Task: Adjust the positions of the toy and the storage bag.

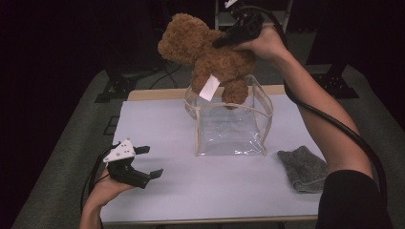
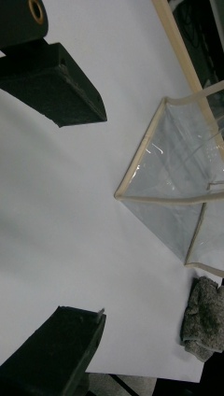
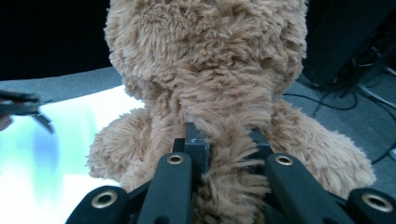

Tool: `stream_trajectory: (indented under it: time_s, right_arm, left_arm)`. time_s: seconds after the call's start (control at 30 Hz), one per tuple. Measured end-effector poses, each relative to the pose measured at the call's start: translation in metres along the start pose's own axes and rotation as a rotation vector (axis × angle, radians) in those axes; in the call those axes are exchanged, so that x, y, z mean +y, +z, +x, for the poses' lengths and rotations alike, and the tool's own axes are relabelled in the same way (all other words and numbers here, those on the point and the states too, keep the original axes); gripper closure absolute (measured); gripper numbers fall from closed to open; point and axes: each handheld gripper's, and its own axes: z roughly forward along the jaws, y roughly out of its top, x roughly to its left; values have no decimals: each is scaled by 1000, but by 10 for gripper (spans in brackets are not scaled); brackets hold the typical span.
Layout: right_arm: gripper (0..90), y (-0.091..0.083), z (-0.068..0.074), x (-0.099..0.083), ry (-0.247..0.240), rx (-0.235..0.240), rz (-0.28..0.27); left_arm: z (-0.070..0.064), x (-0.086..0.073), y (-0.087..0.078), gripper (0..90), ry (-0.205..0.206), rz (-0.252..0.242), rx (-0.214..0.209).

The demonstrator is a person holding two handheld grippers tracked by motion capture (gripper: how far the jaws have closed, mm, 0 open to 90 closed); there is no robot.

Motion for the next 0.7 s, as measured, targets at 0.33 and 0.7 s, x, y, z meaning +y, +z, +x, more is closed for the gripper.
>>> stream_trajectory:
  time_s: [0.33,0.7]
  right_arm:
    - [769,-9,40,-11,-2,62,-15]
    - [768,-2,24,-63,114,78,-33]
  left_arm:
    - [-4,3,1,37,14,-1,-12]
    - [-4,4,4,37,15,1,-17]
